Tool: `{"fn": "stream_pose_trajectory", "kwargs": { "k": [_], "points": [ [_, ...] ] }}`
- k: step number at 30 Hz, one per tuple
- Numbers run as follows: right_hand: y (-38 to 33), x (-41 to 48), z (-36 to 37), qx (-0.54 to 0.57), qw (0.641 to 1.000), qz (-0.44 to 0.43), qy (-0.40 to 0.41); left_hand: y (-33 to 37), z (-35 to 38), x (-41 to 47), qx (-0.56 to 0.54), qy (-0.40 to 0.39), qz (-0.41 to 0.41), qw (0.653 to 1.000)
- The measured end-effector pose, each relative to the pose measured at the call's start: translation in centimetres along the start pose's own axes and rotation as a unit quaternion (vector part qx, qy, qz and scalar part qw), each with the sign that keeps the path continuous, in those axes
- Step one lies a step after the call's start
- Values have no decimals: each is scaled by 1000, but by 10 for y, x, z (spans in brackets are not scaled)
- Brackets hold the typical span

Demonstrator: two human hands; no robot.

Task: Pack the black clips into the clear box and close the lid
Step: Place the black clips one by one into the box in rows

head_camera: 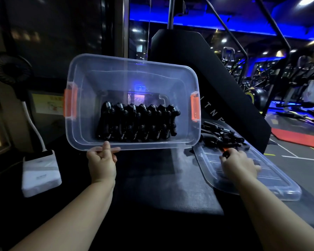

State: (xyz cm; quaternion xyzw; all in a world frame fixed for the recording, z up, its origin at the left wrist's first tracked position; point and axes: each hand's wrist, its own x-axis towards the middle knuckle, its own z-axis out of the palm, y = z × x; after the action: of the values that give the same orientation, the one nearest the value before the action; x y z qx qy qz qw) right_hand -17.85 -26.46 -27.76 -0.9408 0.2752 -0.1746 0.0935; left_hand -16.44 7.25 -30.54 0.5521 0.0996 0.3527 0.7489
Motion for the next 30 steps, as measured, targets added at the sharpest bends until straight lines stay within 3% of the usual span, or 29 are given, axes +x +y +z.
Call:
{"fn": "stream_pose_trajectory", "kwargs": {
  "k": [6, 12, 30],
  "points": [
    [-29, -19, 0, 150, 986, -56, 54, -2, -1, 0, 0, -2, -1, 1000],
    [-50, -34, 1, 309, 941, -118, 71, -2, -2, 1, 4, -4, -2, 1000],
    [-52, -74, 6, 452, 880, -114, 91, -3, -3, 0, -13, -1, -9, 1000]
  ]
}}
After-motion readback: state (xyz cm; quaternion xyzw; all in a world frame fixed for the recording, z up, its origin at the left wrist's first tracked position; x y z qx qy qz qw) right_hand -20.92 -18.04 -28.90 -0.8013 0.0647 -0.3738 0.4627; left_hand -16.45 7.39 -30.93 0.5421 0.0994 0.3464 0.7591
